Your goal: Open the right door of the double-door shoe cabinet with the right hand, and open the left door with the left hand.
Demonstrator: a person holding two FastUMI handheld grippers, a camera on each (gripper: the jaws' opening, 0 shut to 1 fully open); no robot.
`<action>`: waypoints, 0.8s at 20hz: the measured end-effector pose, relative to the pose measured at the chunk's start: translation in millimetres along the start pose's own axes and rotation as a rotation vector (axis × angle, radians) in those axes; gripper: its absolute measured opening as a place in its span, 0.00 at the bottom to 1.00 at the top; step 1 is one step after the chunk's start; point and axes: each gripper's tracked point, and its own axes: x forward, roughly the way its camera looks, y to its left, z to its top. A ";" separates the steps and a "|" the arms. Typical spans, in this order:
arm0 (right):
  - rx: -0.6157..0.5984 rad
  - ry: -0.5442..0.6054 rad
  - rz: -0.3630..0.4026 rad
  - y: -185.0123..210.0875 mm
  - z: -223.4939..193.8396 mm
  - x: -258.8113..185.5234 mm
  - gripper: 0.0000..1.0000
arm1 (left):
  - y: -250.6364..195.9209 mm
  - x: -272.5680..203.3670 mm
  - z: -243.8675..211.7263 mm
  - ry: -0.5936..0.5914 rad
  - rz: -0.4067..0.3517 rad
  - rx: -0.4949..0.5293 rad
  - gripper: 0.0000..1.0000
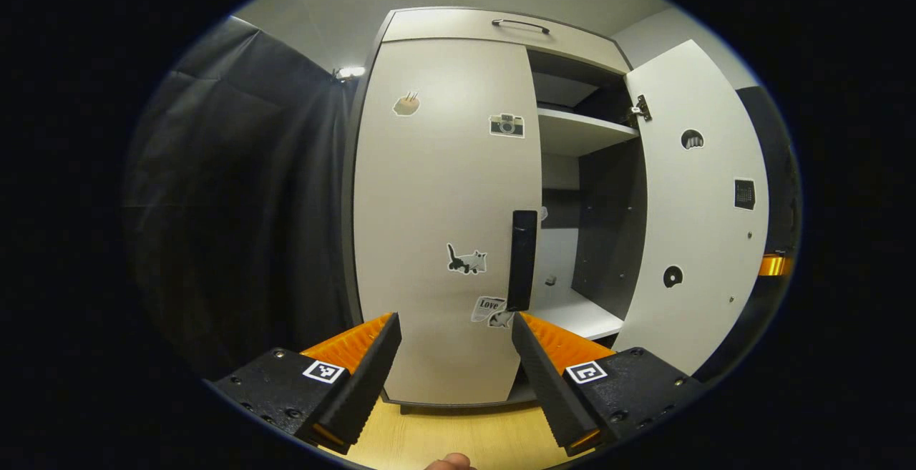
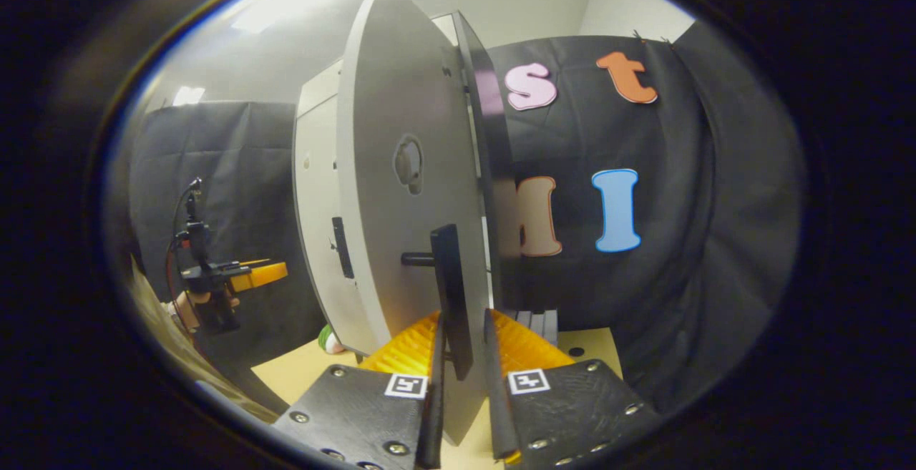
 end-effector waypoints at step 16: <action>-0.085 -0.122 -0.357 8.2 22.3 -107.5 0.98 | -47.9 98.0 2.2 -0.030 -0.106 0.046 0.97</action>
